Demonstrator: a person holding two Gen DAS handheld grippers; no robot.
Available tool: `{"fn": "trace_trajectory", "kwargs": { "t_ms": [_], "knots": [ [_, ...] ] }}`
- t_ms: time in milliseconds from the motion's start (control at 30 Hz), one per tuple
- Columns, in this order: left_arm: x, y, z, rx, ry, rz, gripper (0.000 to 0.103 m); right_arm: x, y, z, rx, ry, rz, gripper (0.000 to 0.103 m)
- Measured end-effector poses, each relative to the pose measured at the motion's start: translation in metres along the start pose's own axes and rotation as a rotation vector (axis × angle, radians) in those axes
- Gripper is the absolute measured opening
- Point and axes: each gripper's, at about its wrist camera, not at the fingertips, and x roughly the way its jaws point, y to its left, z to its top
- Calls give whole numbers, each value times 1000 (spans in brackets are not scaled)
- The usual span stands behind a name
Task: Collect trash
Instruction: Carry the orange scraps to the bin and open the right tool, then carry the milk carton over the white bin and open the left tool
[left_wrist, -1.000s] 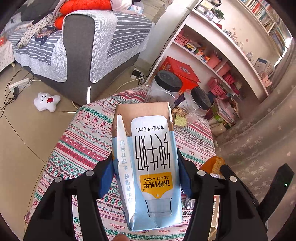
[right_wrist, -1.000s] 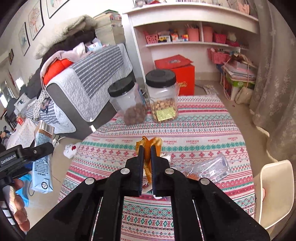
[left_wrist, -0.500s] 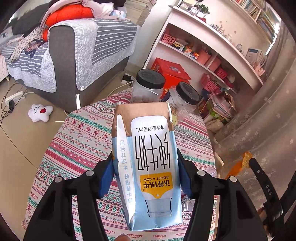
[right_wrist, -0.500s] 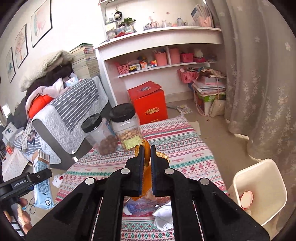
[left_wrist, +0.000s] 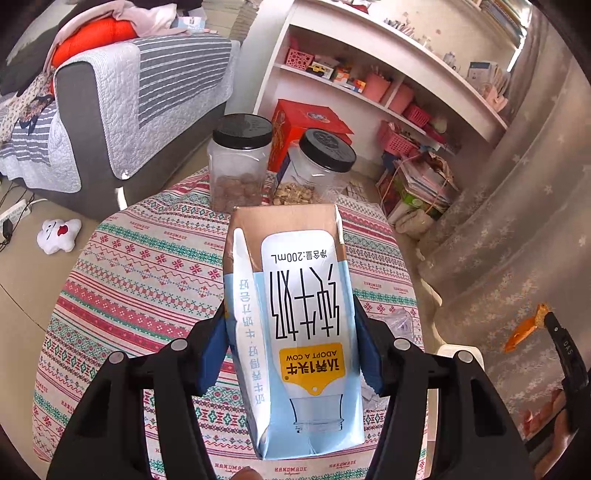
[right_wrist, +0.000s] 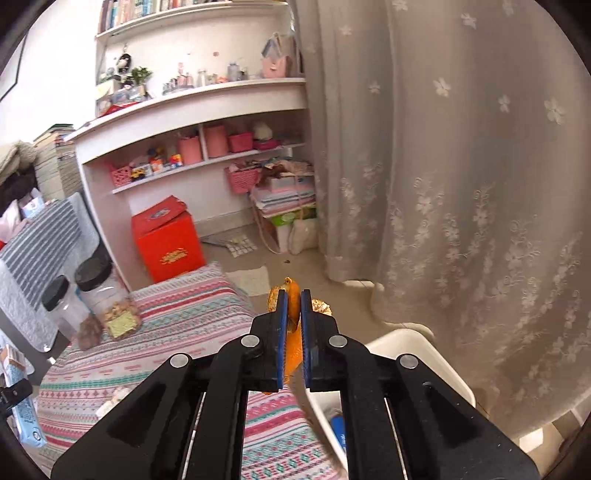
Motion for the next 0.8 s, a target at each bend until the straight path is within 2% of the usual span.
{"fn": "trace_trajectory", "kwargs": {
  "t_ms": [33,67,100,133,200,267,300,500,800],
  "knots": [
    [1,-6,-3,12,3,-3,59,6,-9,0,9,33,-32,17],
    [3,-13,-5,25,6,-6,59,11,-18,-1,21,57,-69,30],
    [5,-20,-8,38,9,-12,59,12,-27,-2,41,58,-97,61],
    [6,-27,-10,51,13,-20,59,10,-36,-3,67,43,-116,73],
    [6,-42,-14,80,11,-38,59,3,-55,0,117,16,-148,79],
    [4,-58,-17,111,-3,-55,59,-5,-70,2,165,-13,-178,93],
    [3,-67,-18,125,-10,-66,59,-9,-78,4,186,-36,-203,97],
    [4,-135,-19,196,-27,-155,59,-15,-119,15,250,-71,-303,96],
    [15,-266,-43,348,6,-307,59,-27,-185,23,404,-74,-365,96]
  ]
}}
